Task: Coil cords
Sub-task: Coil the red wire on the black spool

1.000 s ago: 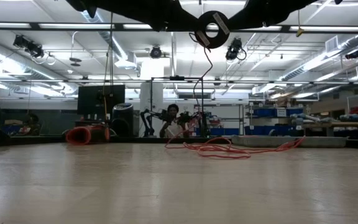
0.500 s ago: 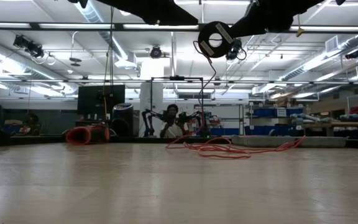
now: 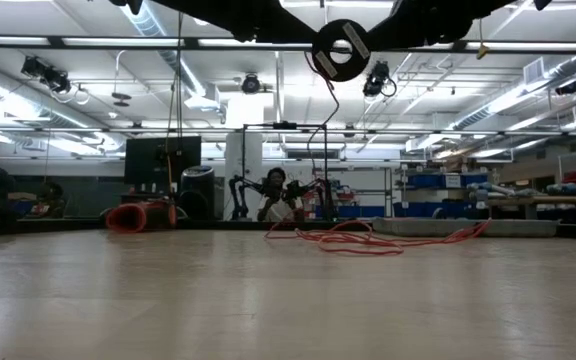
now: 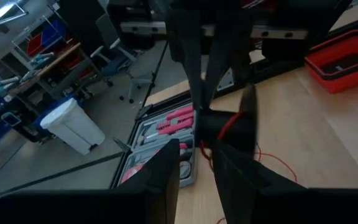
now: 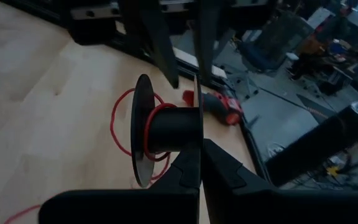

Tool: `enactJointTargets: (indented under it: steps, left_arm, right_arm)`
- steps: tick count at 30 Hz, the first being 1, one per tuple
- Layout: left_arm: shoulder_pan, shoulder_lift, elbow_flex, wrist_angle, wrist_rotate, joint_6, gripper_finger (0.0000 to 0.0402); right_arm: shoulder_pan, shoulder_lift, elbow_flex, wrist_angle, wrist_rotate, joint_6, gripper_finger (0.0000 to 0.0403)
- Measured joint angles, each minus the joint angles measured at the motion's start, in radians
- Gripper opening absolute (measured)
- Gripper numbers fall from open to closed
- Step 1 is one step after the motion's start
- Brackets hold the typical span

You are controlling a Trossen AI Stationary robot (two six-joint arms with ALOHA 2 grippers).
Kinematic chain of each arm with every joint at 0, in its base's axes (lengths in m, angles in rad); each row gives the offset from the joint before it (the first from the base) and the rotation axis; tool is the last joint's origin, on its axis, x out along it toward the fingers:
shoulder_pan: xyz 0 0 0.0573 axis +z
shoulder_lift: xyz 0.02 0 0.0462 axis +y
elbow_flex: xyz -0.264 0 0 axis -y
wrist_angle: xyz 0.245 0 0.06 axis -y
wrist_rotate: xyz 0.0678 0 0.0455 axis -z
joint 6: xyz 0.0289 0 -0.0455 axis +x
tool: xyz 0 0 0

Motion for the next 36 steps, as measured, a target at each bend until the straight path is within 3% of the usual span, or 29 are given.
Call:
enactJointTargets:
  steps: [9,21,27,31,36]
  left_arm:
    - [0.000,0.000,0.000,-0.011,0.008,0.001,0.0099]
    - [0.000,0.000,0.000,-0.040,0.021,0.009,0.0096]
    - [0.000,0.000,0.001,-0.040,0.024,0.010,0.0066]
    - [-0.001,0.000,0.001,-0.044,0.028,0.012,0.0014]
    - [-0.001,0.000,0.001,-0.040,0.026,0.023,0.0004]
  right_arm:
    - [0.007,0.106,0.000,0.117,-0.011,-0.031,0.0000]
    - [0.012,0.116,0.000,0.151,-0.011,-0.053,0.0002]
    - [0.025,0.116,-0.001,0.168,0.013,-0.062,0.0002]
    - [0.031,0.116,-0.001,0.186,0.018,-0.073,0.0003]
    - [0.031,0.116,-0.001,0.203,0.016,-0.025,0.0018]
